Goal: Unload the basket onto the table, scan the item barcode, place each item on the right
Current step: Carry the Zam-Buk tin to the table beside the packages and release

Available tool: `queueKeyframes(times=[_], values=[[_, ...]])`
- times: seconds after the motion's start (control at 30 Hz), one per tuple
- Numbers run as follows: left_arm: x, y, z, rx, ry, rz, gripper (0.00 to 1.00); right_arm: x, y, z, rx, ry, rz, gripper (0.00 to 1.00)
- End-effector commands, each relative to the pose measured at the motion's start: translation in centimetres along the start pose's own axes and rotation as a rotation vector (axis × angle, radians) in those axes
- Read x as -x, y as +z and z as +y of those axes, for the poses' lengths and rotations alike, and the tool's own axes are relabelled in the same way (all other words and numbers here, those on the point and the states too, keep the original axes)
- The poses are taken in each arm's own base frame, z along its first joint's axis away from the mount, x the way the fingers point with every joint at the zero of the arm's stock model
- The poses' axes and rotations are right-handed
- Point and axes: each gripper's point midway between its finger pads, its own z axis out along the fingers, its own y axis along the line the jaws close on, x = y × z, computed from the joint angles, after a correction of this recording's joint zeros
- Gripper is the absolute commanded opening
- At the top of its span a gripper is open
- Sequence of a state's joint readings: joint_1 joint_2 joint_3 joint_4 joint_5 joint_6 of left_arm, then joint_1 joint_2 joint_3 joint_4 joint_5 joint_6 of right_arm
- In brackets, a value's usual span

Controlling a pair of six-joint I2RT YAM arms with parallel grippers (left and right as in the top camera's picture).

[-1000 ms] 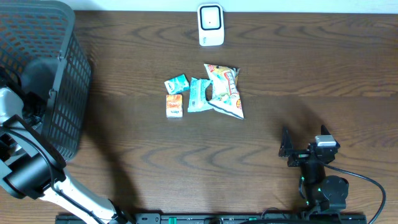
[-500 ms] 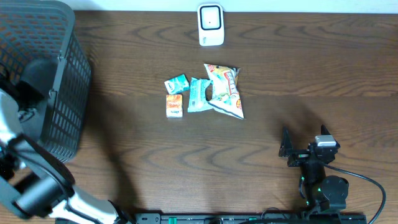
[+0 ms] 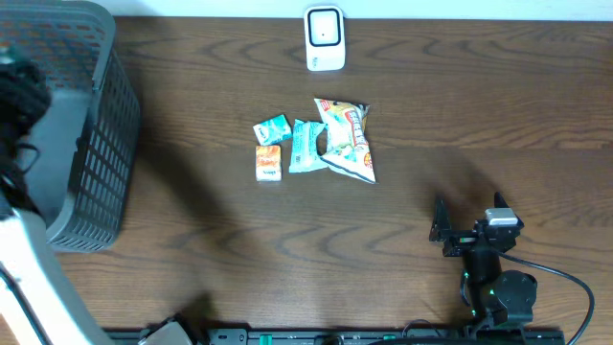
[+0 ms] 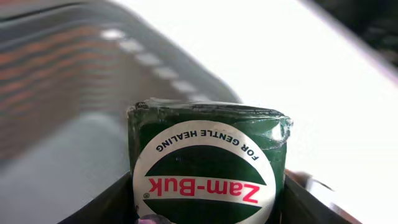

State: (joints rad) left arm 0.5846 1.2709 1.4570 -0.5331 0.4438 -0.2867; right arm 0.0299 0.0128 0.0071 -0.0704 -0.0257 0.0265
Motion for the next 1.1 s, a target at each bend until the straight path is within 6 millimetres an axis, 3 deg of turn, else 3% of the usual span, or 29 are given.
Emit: queueKeyframes(times=[0.0,0.13,0.27,0.47,0.73,0.87,1.07], values=[[-2.2,-0.9,-7.1,-0.203,0.048,0.059,0.55,-0.1,0.0,-0.2,-0.009,0.010,0.004,0.99],[-6.4,-0.4,-13.2,-0.333,0.135,0.161,0.55,-0.1,0.0,-0.2,-0.009,0.010,0.004,0.99],[-11.0,1.8,-15.6,-0.303,0.338,0.237,0.55,-0.1,0.0,-0.2,-0.009,0.010,0.004,0.99],[-17.8,6.6,-13.7,-0.059,0.563,0.380,0.55,-0.1,0.0,-0.2,-0.009,0.010,0.004,0.99],[-27.0,12.2,-9.1,0.108,0.622,0.663,0.55,-0.1,0.0,-0.2,-0.009,0.010,0.004,0.99],[-30.8,13.8,-7.9,0.103,0.618,0.775,0.55,-0.1,0.0,-0.2,-0.009,0.010,0.004,0.99],[-34.6,15.3,-5.9,0.137,0.625,0.879,0.55,-0.1,0.0,-0.2,-0.009,0.010,0.004,0.99]])
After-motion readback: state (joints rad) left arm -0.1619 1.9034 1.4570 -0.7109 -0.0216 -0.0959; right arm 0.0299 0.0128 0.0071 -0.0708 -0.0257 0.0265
